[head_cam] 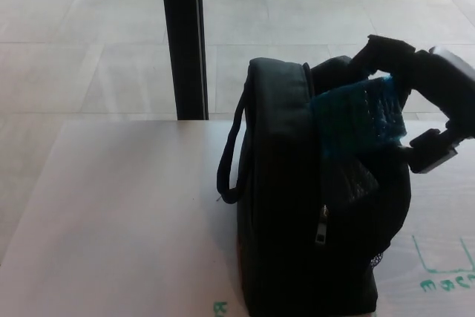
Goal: The robot uses its right hand to pick up the cube kept on the middle of the desk and put it inside the bag next to it
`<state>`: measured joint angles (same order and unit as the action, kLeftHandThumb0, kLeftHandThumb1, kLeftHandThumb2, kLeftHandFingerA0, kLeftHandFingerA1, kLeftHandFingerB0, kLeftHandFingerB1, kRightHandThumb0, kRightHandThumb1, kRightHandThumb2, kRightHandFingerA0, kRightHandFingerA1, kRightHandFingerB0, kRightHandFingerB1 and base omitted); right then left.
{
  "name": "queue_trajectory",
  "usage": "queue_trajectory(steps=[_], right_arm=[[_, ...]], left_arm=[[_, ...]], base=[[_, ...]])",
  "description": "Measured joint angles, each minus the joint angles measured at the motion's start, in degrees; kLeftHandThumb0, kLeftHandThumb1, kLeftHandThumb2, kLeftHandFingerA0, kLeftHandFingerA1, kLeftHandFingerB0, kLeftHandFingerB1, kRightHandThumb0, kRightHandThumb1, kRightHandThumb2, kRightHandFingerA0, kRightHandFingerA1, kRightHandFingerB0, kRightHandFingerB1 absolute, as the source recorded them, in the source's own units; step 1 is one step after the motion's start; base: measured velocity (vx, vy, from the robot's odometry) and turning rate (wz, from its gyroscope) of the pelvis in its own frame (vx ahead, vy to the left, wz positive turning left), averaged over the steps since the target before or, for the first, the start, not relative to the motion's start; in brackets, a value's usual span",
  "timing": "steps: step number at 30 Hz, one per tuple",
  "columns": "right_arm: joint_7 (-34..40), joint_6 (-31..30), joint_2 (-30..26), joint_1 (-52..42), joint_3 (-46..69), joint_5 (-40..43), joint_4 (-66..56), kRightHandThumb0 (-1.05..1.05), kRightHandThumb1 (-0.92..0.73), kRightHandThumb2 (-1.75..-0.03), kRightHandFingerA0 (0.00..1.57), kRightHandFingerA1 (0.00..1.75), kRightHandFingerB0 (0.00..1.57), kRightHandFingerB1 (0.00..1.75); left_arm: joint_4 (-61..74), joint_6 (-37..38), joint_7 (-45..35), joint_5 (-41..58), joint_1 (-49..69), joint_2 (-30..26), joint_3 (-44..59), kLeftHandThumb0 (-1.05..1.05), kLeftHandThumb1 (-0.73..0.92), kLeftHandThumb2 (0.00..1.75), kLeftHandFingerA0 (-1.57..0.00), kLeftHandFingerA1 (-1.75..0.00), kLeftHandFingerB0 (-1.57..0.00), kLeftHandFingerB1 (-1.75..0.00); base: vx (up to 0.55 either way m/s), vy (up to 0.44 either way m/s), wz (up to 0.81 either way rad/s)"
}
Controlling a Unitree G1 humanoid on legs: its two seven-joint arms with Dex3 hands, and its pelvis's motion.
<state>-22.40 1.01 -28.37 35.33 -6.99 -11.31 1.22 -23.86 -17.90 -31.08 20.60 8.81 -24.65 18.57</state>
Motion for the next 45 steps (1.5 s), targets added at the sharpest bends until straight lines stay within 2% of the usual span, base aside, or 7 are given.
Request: queue_trajectory(steps=[13, 22, 23, 29, 31, 39, 45], right_arm=[[-4.73, -2.39, -2.23, 0.01, -2.04, -0.73, -0.70, -0.26, -0.73, -0.73, 0.84, 1.66, 0.76, 0.76], [-5.02, -8.53, -0.47, 2.62, -7.08, -5.48, -4.61, -0.36, -0.53, -1.00, 1.21, 1.34, 0.79, 0.79], [-5.03, -9.77, -0.07, 3.56, -8.21, -6.61, -4.64, -0.32, -0.69, -0.68, 0.94, 1.68, 0.78, 0.63], [-7.42, -14.42, 0.01, 7.87, -12.10, -9.50, -3.89, -0.43, -0.67, -0.59, 0.71, 0.87, 0.43, 0.43], [-8.68, -15.78, -0.48, 9.63, -13.35, -10.62, -3.50, -0.53, -0.65, -0.59, 0.14, 0.76, 0.30, 0.38], [-11.31, -19.18, -2.67, 14.17, -16.19, -15.83, -3.11, -0.73, -0.50, -0.72, 0.00, 0.00, 0.07, 0.32], [-13.47, -21.09, -3.55, 17.17, -19.79, -20.55, -3.09, -0.94, -0.53, -0.89, 0.00, 0.19, 0.00, 0.09]], left_arm=[[-0.15, -0.04, 0.01, -0.04, -0.14, 0.00, -0.10, -0.65, 0.78, 0.61, -0.22, -0.54, -0.13, -0.39], [-0.25, -0.01, 0.07, -0.11, -0.27, -0.06, -0.27, -0.67, 0.77, 0.63, -0.23, -0.54, -0.14, -0.40], [-0.38, 0.01, 0.06, -0.14, -0.36, -0.12, -0.33, -0.66, 0.78, 0.62, -0.22, -0.53, -0.13, -0.39], [-0.37, 0.01, 0.08, -0.20, -0.36, -0.21, -0.39, -0.65, 0.79, 0.62, -0.24, -0.54, -0.14, -0.39], [-0.35, 0.01, 0.09, -0.22, -0.40, -0.22, -0.51, -0.66, 0.78, 0.62, -0.24, -0.54, -0.15, -0.40], [-0.56, 0.02, -0.01, -0.18, -0.66, -0.24, -0.53, -0.66, 0.78, 0.61, -0.22, -0.55, -0.13, -0.40], [-0.77, 0.02, -0.06, -0.18, -0.62, -0.25, -0.42, -0.67, 0.77, 0.62, -0.24, -0.55, -0.14, -0.40]], base=[[0.00, 0.000, 0.00], [0.00, 0.000, 0.00], [0.00, 0.000, 0.00], [0.00, 0.000, 0.00], [0.00, 0.000, 0.00], [0.00, 0.000, 0.00], [0.00, 0.000, 0.00]])
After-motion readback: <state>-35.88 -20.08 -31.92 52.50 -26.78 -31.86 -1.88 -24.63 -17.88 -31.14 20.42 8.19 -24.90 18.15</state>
